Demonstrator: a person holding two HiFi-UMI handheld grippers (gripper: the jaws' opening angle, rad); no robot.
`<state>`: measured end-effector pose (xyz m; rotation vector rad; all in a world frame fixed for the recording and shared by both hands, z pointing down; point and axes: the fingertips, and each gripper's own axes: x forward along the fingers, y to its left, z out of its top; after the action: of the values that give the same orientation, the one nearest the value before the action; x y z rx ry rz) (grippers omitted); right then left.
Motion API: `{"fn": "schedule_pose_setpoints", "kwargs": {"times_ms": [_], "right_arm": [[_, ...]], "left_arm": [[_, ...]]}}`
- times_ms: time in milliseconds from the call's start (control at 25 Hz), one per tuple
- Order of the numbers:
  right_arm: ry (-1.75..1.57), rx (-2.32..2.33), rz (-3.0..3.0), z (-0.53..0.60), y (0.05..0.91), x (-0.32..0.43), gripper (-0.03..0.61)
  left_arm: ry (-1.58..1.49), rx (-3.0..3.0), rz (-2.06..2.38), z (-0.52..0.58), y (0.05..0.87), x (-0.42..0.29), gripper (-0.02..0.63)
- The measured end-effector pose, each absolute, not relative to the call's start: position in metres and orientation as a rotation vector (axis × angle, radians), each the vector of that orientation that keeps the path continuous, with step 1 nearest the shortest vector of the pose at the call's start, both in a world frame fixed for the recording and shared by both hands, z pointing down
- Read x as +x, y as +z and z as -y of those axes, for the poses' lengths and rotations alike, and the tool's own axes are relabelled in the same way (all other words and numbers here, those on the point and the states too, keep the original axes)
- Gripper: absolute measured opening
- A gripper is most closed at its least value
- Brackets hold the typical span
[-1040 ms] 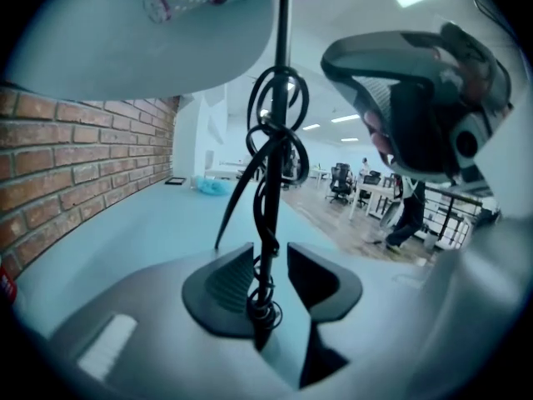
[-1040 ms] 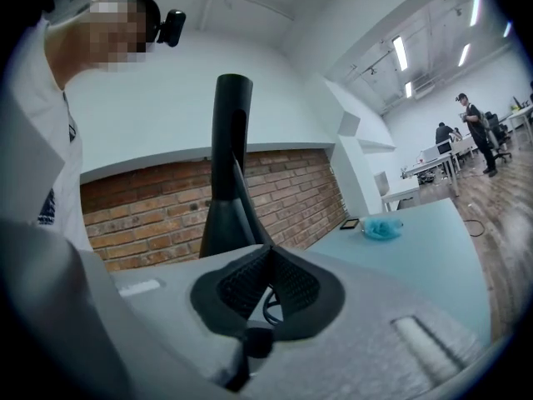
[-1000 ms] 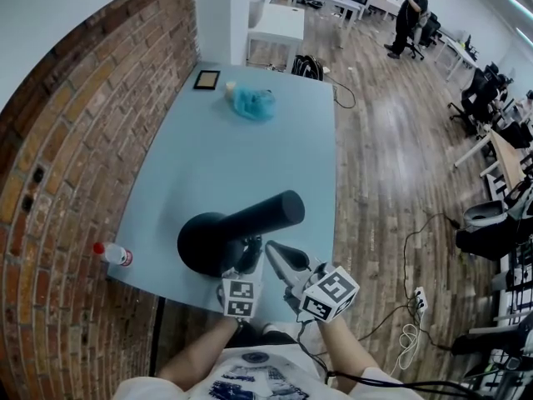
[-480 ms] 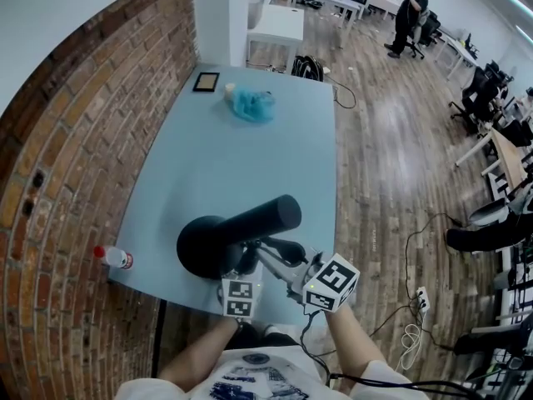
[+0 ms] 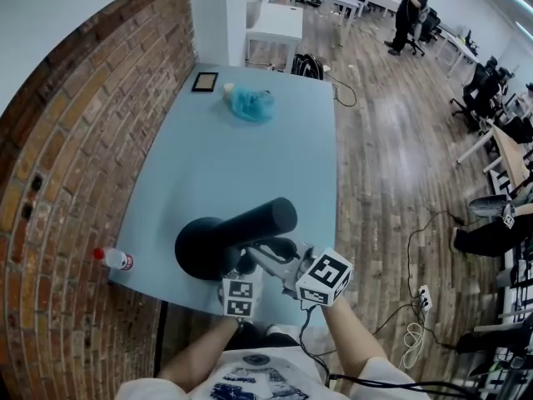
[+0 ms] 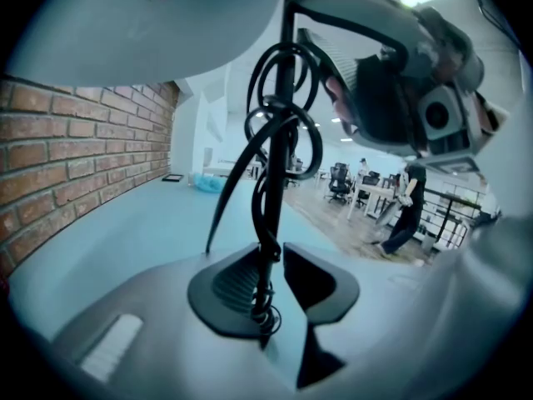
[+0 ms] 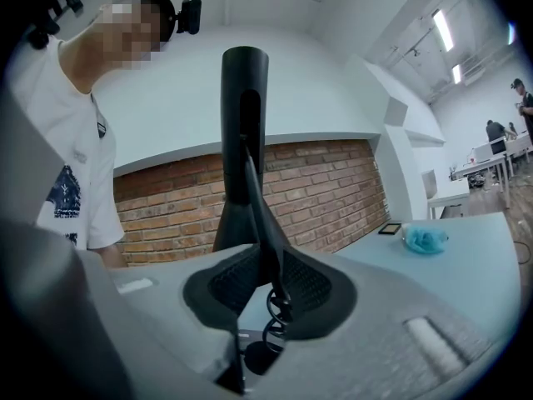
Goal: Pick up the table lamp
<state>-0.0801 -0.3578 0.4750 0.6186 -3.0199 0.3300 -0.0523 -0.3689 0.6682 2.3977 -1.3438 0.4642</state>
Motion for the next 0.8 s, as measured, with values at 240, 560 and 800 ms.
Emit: {"fn": "schedule_pose_setpoints", "kwargs": {"times_ms": [240, 560, 800], "right_arm": [[0.301, 0.627, 3.023, 0.3606, 0.4791, -0.0849, 0.075], [0.243, 0.638, 3.023, 0.3606, 0.4768, -0.0864, 0.052], [0.289, 0.698, 3.028, 0.3605, 0.4745, -0.0842, 0.049]], "left_arm": [[0.453, 2.394, 1.357, 0.3708, 0.6698, -0.0532, 0.072], [0.448, 2.407, 1.359, 0.3719, 0.6686, -0.0518, 0.072], [0.479, 2.435, 1.386, 0.3711, 0.6668, -0.0504, 0.067]]}}
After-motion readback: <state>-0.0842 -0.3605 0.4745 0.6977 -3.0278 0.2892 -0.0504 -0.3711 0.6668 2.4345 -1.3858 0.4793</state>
